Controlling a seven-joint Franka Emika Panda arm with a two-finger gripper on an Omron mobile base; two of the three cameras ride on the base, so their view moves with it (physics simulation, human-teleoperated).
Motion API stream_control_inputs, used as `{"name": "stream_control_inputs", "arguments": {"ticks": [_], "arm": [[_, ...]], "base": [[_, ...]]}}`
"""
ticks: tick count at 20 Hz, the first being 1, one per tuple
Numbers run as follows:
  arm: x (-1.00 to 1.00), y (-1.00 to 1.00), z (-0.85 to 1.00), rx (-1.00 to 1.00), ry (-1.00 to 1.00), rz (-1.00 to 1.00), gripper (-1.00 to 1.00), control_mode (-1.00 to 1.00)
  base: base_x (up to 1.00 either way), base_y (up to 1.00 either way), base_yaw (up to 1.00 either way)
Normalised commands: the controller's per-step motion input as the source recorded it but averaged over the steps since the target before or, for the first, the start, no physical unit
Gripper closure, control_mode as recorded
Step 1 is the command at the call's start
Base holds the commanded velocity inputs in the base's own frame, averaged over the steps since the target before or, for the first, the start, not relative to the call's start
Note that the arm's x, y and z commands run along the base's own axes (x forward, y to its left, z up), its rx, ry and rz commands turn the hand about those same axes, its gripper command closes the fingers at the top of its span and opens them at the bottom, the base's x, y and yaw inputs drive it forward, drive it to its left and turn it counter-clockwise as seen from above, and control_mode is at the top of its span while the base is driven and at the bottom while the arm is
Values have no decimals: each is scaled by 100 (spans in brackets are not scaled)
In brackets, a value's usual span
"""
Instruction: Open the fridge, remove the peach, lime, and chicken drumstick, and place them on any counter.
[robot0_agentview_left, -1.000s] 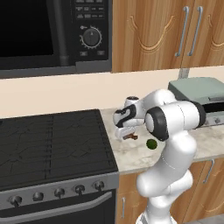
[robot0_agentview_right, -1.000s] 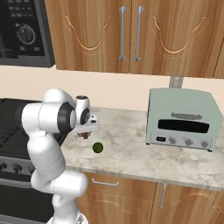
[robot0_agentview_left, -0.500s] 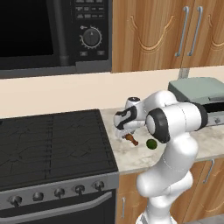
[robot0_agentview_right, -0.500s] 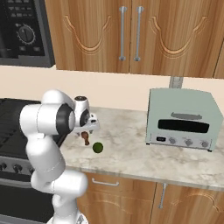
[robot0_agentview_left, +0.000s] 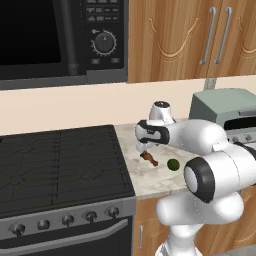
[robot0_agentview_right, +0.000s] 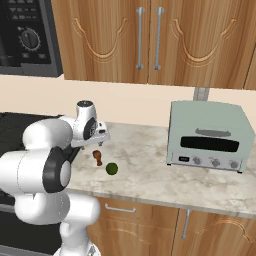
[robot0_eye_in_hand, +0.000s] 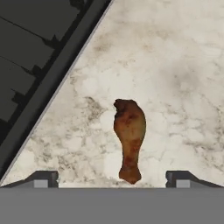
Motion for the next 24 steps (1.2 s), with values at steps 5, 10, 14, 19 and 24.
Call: {"name": "stream_control_inputs", "arguments": {"ticks": [5,10,14,19,24], "arm": [[-100,-5,100,2,-9,0,-100,-100],[-100,-21,100,11,-10,-4,-100,-100],[-100,-9,100,5,-17,-5,-100,-100],[-100,0,100,0,-25,-3,-100,-100],[-100,0,100,2,-15,-3,-100,-100]], "base": [[0,0,0],[0,0,0],[0,0,0],[0,0,0],[0,0,0]]}}
